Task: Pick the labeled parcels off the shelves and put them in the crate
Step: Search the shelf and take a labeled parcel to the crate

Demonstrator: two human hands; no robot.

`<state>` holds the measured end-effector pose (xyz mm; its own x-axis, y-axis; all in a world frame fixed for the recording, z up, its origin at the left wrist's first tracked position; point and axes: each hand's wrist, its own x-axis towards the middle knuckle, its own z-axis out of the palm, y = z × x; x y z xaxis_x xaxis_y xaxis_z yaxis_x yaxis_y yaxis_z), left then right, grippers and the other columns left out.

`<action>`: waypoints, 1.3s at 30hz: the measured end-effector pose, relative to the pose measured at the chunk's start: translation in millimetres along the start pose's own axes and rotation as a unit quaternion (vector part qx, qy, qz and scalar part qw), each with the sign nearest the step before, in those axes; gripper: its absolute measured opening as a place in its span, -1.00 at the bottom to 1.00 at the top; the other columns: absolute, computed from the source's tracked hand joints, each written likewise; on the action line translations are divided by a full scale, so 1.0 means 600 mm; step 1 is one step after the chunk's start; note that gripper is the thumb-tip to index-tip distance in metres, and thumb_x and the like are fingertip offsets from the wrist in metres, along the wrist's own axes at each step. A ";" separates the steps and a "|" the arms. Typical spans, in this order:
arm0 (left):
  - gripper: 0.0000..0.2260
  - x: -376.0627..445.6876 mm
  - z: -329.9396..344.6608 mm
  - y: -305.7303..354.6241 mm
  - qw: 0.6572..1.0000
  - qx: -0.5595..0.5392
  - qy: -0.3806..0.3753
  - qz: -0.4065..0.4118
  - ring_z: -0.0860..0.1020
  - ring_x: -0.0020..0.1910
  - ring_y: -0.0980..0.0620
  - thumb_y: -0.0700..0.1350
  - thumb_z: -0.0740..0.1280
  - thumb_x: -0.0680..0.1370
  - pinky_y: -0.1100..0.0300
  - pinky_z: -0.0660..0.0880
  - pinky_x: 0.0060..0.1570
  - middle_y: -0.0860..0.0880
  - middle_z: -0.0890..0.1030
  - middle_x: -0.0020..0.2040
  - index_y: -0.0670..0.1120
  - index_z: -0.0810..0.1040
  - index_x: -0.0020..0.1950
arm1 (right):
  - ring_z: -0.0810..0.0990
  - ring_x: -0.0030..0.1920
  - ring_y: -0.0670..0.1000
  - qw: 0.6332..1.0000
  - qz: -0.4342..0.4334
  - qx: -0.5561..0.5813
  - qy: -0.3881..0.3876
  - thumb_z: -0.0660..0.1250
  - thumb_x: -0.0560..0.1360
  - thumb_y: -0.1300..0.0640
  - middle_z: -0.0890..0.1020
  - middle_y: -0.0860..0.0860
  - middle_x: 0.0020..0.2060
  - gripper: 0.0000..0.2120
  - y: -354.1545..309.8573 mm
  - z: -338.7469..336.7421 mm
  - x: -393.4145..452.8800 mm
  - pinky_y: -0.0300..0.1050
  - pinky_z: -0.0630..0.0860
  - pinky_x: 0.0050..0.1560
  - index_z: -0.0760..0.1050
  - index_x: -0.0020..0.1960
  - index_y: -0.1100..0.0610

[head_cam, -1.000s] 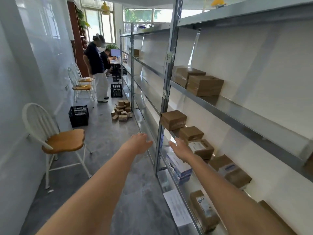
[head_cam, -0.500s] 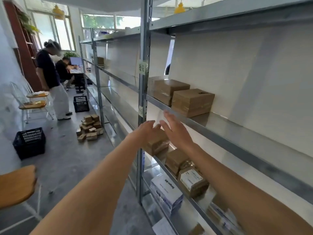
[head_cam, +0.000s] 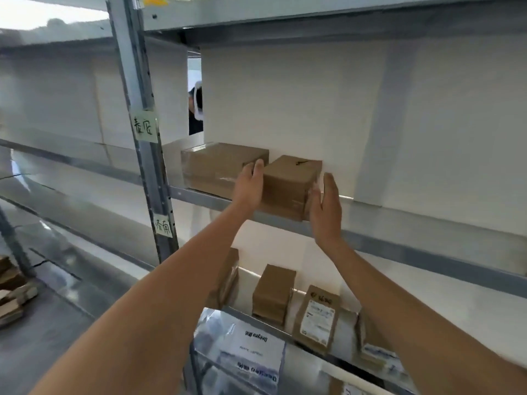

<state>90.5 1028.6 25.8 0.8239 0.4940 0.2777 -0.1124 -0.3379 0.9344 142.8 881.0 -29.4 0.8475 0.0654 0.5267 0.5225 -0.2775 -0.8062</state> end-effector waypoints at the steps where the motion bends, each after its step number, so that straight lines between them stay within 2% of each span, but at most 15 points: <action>1: -0.52 0.014 -0.002 -0.004 1.000 -0.013 -0.014 -0.017 0.39 0.26 0.00 0.15 -0.03 0.66 0.11 0.27 0.32 -0.03 0.45 0.29 -0.12 0.36 0.42 | 0.19 0.54 0.02 1.000 0.026 -0.004 0.006 0.04 0.70 0.03 0.22 0.04 0.56 -0.52 -0.002 0.003 0.000 -0.31 0.04 0.42 0.11 0.58 0.14; 3: -0.46 0.036 -0.002 -0.014 0.996 -0.044 -0.044 -0.061 0.38 0.34 -0.07 0.21 -0.04 0.65 0.02 0.24 0.41 -0.06 0.44 0.36 -0.10 0.38 0.44 | 0.26 0.51 0.04 0.998 0.069 -0.010 0.005 0.02 0.70 -0.01 0.30 0.04 0.52 -0.52 -0.007 0.004 0.006 -0.28 0.12 0.39 0.17 0.57 0.13; 7: -0.39 0.043 0.009 -0.039 0.976 -0.130 -0.113 -0.130 0.34 0.39 -0.02 0.30 0.01 0.60 0.07 0.20 0.42 0.04 0.39 0.38 -0.05 0.28 0.50 | 0.51 0.27 0.14 0.991 0.125 -0.029 -0.031 -0.03 0.69 -0.05 0.57 0.07 0.21 -0.59 -0.019 0.002 0.019 -0.01 0.43 0.29 0.39 0.41 0.08; 10: -0.37 0.047 0.019 -0.052 0.960 -0.200 -0.143 -0.136 0.36 0.37 0.02 0.34 0.06 0.56 0.06 0.21 0.45 0.05 0.41 0.37 -0.03 0.28 0.50 | 0.51 0.26 0.10 0.989 0.143 -0.016 -0.020 -0.04 0.68 -0.04 0.57 0.04 0.25 -0.60 -0.015 -0.003 0.027 0.09 0.41 0.34 0.42 0.39 -0.01; 12: -0.46 0.050 0.021 -0.054 0.951 -0.231 -0.155 -0.132 0.44 0.28 0.02 0.27 0.02 0.61 0.11 0.34 0.35 0.04 0.50 0.25 -0.05 0.39 0.41 | 0.55 0.20 0.04 0.989 0.151 0.013 0.000 -0.01 0.67 -0.05 0.59 0.00 0.20 -0.62 -0.016 -0.013 0.031 0.05 0.48 0.30 0.44 0.38 -0.06; 15: -0.52 0.066 0.015 -0.057 0.936 -0.274 -0.197 -0.100 0.54 0.21 -0.01 0.09 -0.06 0.68 0.16 0.46 0.16 -0.04 0.61 0.20 -0.14 0.49 0.35 | 0.64 0.05 0.00 0.988 0.143 0.050 0.040 0.05 0.67 -0.03 0.64 0.03 0.12 -0.64 -0.022 -0.038 0.031 -0.12 0.63 0.02 0.52 0.31 0.00; 18: -0.65 0.085 0.014 -0.048 0.925 -0.314 -0.186 -0.107 0.51 -0.11 0.06 -0.07 0.02 0.67 0.23 0.42 -0.11 0.02 0.65 -0.09 -0.17 0.53 0.25 | 0.69 -0.06 0.04 0.985 0.139 0.082 0.055 0.11 0.66 -0.02 0.66 0.04 0.13 -0.66 -0.029 -0.059 0.043 -0.11 0.65 -0.02 0.59 0.21 0.08; 19: -0.65 0.088 0.016 -0.040 0.923 -0.321 -0.182 -0.108 0.48 -0.14 0.07 -0.09 0.03 0.67 0.22 0.39 -0.11 0.04 0.64 -0.15 -0.15 0.53 0.26 | 0.69 -0.12 0.04 0.982 0.147 0.101 0.061 0.13 0.64 -0.06 0.67 0.05 0.12 -0.66 -0.036 -0.064 0.049 -0.04 0.64 0.04 0.61 0.16 0.07; 21: -0.61 0.087 0.022 -0.022 0.924 -0.315 -0.196 -0.089 0.50 0.05 0.02 -0.08 0.02 0.66 0.13 0.36 0.18 -0.03 0.66 0.05 -0.18 0.51 0.34 | 0.66 -0.21 0.04 0.976 0.164 0.118 0.077 0.13 0.62 -0.16 0.69 0.07 0.06 -0.57 -0.051 -0.073 0.060 0.06 0.61 0.12 0.63 0.10 0.11; 23: -0.59 0.086 0.026 -0.008 0.921 -0.321 -0.203 -0.083 0.35 0.41 -0.06 -0.06 0.00 0.65 -0.03 0.10 0.49 -0.09 0.49 0.38 -0.14 0.49 0.36 | 0.64 -0.18 0.07 0.976 0.168 0.115 0.079 0.06 0.62 -0.23 0.69 0.07 0.00 -0.47 -0.065 -0.077 0.067 0.10 0.58 0.18 0.63 0.11 0.13; 24: -0.59 0.085 0.027 0.000 0.917 -0.330 -0.209 -0.080 0.24 0.50 -0.09 -0.05 0.00 0.65 -0.08 0.03 0.52 -0.08 0.42 0.44 -0.11 0.49 0.37 | 0.64 -0.11 0.10 0.977 0.167 0.106 0.074 0.01 0.63 -0.24 0.68 0.06 0.02 -0.44 -0.073 -0.078 0.069 0.10 0.55 0.21 0.63 0.12 0.12; 28: -0.60 0.074 0.031 0.021 0.912 -0.336 -0.222 -0.070 0.46 0.29 -0.01 -0.02 -0.02 0.66 0.05 0.42 0.22 0.00 0.54 0.30 -0.02 0.42 0.43 | 0.55 0.20 0.05 0.980 0.165 0.104 0.035 -0.05 0.61 -0.31 0.61 0.02 0.18 -0.45 -0.098 -0.080 0.072 0.04 0.41 0.35 0.55 0.20 0.01; 31: -0.63 0.072 0.035 0.022 0.925 -0.304 -0.220 -0.054 0.46 0.32 -0.04 0.05 0.06 0.63 -0.09 0.29 0.39 -0.01 0.55 0.31 0.05 0.48 0.37 | 0.60 0.16 0.00 0.972 0.183 0.147 -0.009 -0.08 0.61 -0.32 0.65 -0.02 0.14 -0.42 -0.099 -0.086 0.069 -0.05 0.52 0.17 0.54 0.25 -0.01; 33: -0.64 0.068 0.032 0.027 0.934 -0.289 -0.206 -0.052 0.49 0.30 -0.06 0.10 0.11 0.62 -0.11 0.32 0.37 -0.03 0.57 0.28 0.04 0.50 0.33 | 0.62 0.10 -0.03 0.974 0.181 0.135 -0.025 -0.10 0.61 -0.32 0.66 -0.02 0.12 -0.39 -0.098 -0.089 0.069 -0.13 0.54 0.03 0.54 0.28 0.00; 39: -0.59 0.069 0.026 0.037 0.938 -0.279 -0.195 -0.060 0.48 0.29 -0.04 0.11 -0.02 0.67 0.01 0.40 0.22 -0.05 0.51 0.35 0.09 0.37 0.46 | 0.60 0.15 0.06 0.975 0.174 0.137 0.014 -0.03 0.64 -0.25 0.60 0.03 0.22 -0.44 -0.098 -0.093 0.078 -0.02 0.49 0.19 0.38 0.45 0.05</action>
<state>130.8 1028.9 54.4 0.9777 0.1342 0.1614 -0.1889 0.2272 0.9554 146.1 847.2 57.7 0.9771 -0.0134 0.2123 0.2121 -0.0114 -0.9772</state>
